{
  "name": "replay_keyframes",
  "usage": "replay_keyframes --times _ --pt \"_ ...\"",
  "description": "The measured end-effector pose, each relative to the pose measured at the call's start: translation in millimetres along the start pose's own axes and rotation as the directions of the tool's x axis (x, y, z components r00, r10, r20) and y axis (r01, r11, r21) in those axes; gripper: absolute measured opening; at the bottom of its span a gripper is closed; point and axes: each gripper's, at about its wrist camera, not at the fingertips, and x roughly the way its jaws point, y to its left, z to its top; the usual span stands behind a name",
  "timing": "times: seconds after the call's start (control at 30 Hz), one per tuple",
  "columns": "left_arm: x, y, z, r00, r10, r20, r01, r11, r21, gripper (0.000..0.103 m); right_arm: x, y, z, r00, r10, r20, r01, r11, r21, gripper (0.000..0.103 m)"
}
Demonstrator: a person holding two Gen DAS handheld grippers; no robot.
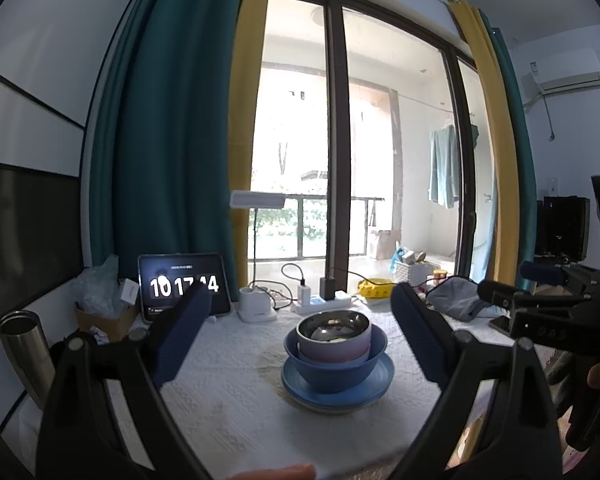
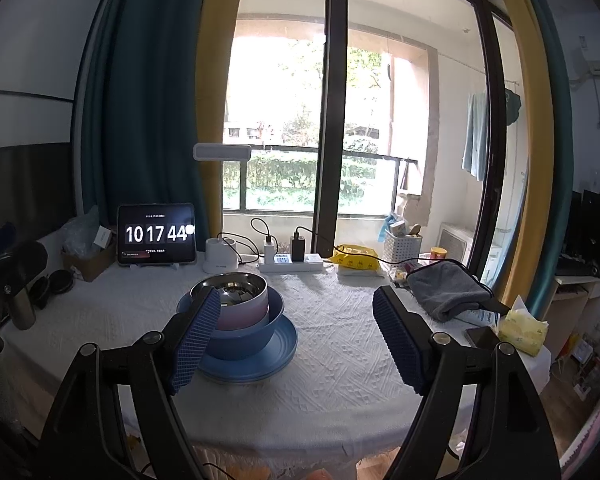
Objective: Organize plates and bowls
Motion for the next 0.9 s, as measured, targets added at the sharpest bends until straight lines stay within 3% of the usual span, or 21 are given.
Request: replay_keyframes --times 0.9 --pt "-3.2 -4.5 -1.7 1.0 -0.01 0.001 0.01 1.0 0.001 0.093 -0.4 0.6 0.4 1.0 0.001 -0.002 -0.001 1.0 -0.001 0.081"
